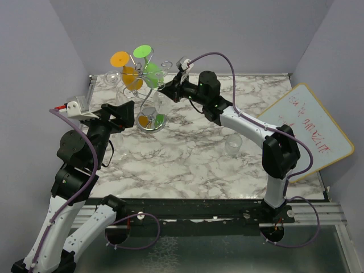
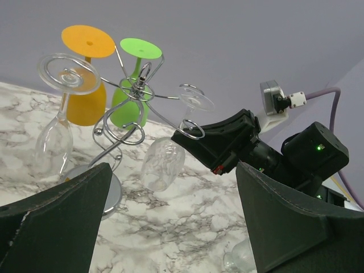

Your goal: Place the wine glass upside down on the wine glass rack

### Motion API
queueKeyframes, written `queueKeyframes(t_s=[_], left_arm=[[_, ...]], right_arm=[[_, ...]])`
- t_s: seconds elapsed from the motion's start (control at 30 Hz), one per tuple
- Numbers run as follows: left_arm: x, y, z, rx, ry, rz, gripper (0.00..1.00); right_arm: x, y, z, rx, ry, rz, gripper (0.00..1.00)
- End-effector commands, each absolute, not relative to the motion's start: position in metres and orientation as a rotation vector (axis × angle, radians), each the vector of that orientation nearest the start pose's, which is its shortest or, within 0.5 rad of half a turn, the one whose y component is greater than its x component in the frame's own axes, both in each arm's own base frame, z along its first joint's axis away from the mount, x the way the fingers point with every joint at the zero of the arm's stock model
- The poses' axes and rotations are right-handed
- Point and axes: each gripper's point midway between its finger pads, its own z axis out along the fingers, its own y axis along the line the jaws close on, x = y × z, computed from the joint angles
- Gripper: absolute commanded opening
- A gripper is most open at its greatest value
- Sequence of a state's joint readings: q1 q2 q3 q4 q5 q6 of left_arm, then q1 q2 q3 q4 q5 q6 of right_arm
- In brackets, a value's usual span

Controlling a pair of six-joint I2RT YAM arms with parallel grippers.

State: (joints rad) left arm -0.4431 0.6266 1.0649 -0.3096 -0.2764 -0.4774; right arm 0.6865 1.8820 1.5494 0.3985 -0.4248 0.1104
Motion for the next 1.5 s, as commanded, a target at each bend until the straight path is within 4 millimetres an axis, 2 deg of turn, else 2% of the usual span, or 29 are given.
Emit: queueKeyframes(t_s=[0.0, 0.1, 0.3, 0.73, 1.1, 1.27, 1.47], left_arm=[[0.24, -0.081, 0.423, -0.256, 1.45, -0.547, 0.91], [0.24, -0.08, 0.422, -0.256, 1.451, -0.546, 0.91], [0.239, -0.079, 0.421, -0.262, 1.453, -0.54, 0.91], [0.24, -0.082, 0.418, -0.255, 1.467, -0.546, 0.91], [0.241, -0.083, 0.413, -0.257, 1.478, -0.55, 0.91], [0.242, -0.085, 0.411, -0.253, 1.486, -0.556, 0.91], [0.244, -0.087, 0.409, -0.253, 1.494, -0.559, 0.91]], right_arm=[[0.405, 0.441, 0.337, -0.805, 1.299, 0.968, 0.01], [0.405, 0.444, 0.335, -0.819, 1.299, 0.979, 0.01], [0.389, 0.445, 0.341, -0.873, 1.263, 1.027, 0.01], [0.367, 0.446, 0.336, -0.952, 1.229, 1.096, 0.01], [0.345, 0.43, 0.351, -0.947, 1.174, 1.106, 0.01], [0.345, 0.421, 0.354, -0.886, 1.175, 1.08, 0.01], [0.37, 0.412, 0.345, -0.758, 1.254, 0.991, 0.01]])
